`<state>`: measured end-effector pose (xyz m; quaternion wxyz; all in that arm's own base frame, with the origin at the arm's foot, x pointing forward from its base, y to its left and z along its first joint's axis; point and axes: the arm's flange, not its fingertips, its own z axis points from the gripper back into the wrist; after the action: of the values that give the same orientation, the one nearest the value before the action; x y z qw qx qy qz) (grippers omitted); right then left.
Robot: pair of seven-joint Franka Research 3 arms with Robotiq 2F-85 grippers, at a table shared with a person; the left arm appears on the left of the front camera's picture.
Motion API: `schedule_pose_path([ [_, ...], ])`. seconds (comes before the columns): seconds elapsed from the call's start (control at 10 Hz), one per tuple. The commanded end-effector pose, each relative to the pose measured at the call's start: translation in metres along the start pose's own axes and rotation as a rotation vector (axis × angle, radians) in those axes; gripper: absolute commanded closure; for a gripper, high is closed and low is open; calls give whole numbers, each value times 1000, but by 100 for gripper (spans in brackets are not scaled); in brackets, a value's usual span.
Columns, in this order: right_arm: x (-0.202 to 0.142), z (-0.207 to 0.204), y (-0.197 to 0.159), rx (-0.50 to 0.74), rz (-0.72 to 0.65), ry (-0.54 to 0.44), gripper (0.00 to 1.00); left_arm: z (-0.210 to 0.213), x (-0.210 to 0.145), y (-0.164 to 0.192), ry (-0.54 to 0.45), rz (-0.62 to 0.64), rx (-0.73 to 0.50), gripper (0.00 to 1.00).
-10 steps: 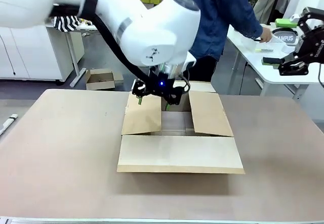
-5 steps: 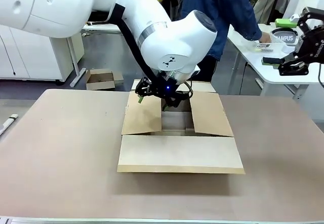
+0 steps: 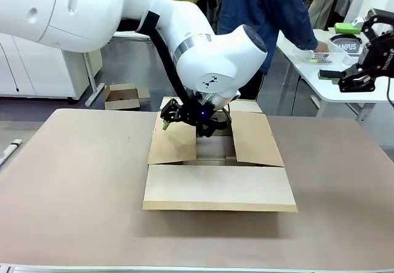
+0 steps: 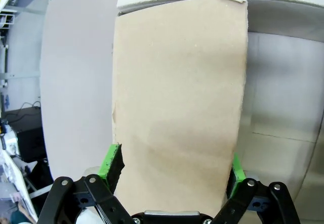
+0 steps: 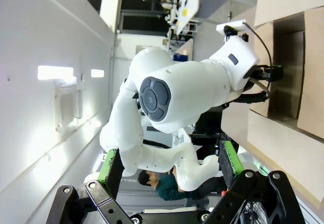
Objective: Pack the gift set into the box.
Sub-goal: Place both hands on the side flaps of the Package Box and spread them outward.
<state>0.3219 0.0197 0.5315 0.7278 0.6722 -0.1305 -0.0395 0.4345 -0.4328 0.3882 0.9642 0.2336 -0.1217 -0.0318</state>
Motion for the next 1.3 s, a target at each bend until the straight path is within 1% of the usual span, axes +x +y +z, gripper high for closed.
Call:
schedule_pose_path([
  [0.0, 1, -3, 2, 25, 7, -5, 0, 4, 3, 4, -33, 40, 47, 0],
  [0.4, 1, -3, 2, 25, 7, -5, 0, 20, 2, 33, -89, 103, 91, 0],
  [0.6, 1, -3, 2, 25, 7, -5, 0, 34, 7, 47, -110, 121, 65, 0],
  [0.9, 1, -3, 2, 25, 7, -5, 0, 40, 14, 75, -79, 160, 9, 0],
  [1.2, 1, -3, 2, 25, 7, -5, 0, 41, 17, 118, -54, 220, -43, 0],
])
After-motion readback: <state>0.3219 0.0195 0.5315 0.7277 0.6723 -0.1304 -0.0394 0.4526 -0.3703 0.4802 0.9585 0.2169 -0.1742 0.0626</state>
